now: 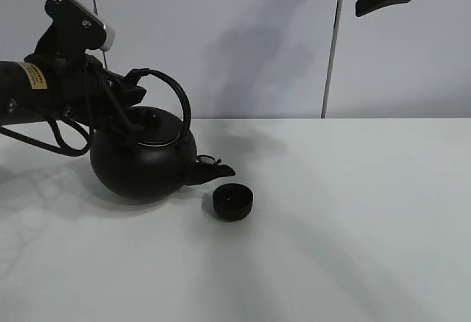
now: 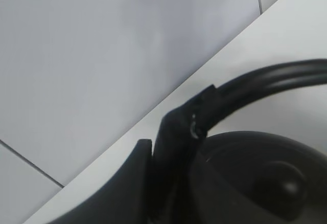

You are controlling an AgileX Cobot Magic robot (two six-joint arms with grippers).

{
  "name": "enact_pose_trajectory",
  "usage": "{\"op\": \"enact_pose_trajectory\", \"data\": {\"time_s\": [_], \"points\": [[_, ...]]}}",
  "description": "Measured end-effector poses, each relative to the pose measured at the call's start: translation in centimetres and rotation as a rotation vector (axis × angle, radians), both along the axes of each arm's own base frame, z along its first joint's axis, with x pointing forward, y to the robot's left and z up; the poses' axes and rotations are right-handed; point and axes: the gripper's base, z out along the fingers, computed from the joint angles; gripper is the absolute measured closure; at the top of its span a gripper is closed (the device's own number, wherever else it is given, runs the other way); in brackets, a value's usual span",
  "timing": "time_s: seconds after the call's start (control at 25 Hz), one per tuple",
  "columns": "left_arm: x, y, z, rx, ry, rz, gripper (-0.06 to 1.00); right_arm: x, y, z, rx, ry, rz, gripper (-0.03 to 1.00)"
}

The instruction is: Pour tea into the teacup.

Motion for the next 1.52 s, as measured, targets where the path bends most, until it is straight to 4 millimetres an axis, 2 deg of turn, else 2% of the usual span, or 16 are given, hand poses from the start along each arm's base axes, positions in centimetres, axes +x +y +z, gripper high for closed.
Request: {"op": "enact_pose_trajectory", "data": {"time_s": [1.24, 1.52], "points": [[-0.06, -0.09, -0.06, 0.057, -0.023, -0.031, 0.84, 0.00, 0.00, 0.00, -0.001, -0.001, 0.000, 0.31], [-0.06, -0.08, -0.08, -0.012, 0.019, -0.006, 0.84, 0.00, 0.00, 0.00, 0.000, 0.000, 0.000, 0.31]]}}
